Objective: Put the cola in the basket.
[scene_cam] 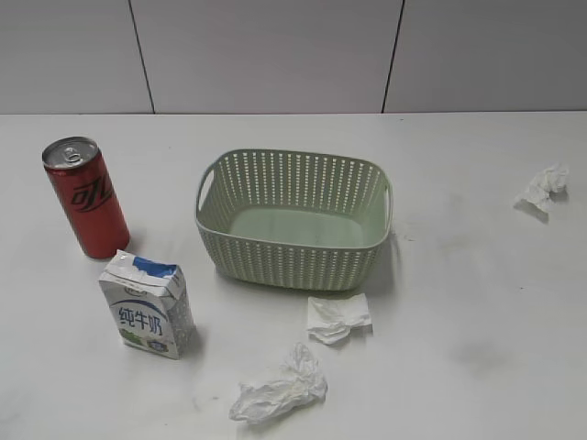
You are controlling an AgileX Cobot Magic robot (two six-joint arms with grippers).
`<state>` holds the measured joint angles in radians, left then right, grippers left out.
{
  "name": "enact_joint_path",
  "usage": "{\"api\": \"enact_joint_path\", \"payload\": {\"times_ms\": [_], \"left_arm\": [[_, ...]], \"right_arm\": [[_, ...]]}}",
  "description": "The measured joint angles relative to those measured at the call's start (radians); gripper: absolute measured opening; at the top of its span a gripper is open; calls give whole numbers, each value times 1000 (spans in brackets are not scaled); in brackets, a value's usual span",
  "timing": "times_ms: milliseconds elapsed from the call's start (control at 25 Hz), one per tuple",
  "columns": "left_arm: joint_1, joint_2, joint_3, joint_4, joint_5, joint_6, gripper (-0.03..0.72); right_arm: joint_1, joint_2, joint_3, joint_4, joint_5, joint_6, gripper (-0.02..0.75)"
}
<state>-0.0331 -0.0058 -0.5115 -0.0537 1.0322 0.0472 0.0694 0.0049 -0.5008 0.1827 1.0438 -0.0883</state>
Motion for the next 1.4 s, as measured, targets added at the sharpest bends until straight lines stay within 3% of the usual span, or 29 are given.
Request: {"api": "enact_joint_path", "payload": {"times_ms": [480,680,960,1400], "left_arm": [[0,6,-1,0,-8,0,542],[0,83,-62,-24,-76,0,545],[0,428,-222,-49,-161,0,630],[0,1059,-576,-64,-55,59,618]], "right_arm": [[0,0,0,0,0,-1,589],[0,0,0,0,0,-1,589],[0,0,0,0,0,0,589],[0,0,0,0,0,0,589]]}}
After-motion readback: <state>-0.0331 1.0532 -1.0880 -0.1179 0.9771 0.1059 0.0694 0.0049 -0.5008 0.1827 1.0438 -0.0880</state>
